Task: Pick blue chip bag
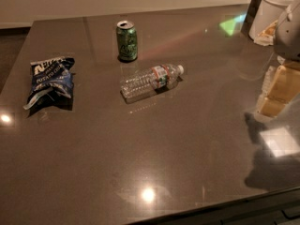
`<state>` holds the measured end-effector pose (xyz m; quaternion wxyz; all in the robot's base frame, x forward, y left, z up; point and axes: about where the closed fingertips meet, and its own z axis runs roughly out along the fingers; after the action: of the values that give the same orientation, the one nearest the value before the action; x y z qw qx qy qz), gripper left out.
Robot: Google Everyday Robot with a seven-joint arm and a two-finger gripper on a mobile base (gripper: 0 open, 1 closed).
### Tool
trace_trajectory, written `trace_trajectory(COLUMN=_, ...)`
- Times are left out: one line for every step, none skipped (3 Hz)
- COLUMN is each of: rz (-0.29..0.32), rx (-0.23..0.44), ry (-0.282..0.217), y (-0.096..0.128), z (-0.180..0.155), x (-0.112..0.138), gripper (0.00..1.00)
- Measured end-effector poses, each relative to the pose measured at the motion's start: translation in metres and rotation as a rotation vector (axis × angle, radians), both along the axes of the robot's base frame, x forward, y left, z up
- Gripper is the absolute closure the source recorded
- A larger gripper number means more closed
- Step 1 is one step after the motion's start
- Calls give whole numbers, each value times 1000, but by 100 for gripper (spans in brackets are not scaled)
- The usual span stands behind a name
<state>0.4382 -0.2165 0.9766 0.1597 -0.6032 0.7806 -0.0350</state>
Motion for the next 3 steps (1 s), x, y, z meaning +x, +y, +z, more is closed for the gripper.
trace_trajectory(rz=0, rx=0, ry=0, y=0, z=0, x=0, gripper=0)
trace_trajectory(rz=5, rx=17, ry=-19, y=10, z=4, x=6, gripper=0)
trace_trajectory(rz=17, rx=48, ry=-41, y=41, z=8, x=21, gripper=0)
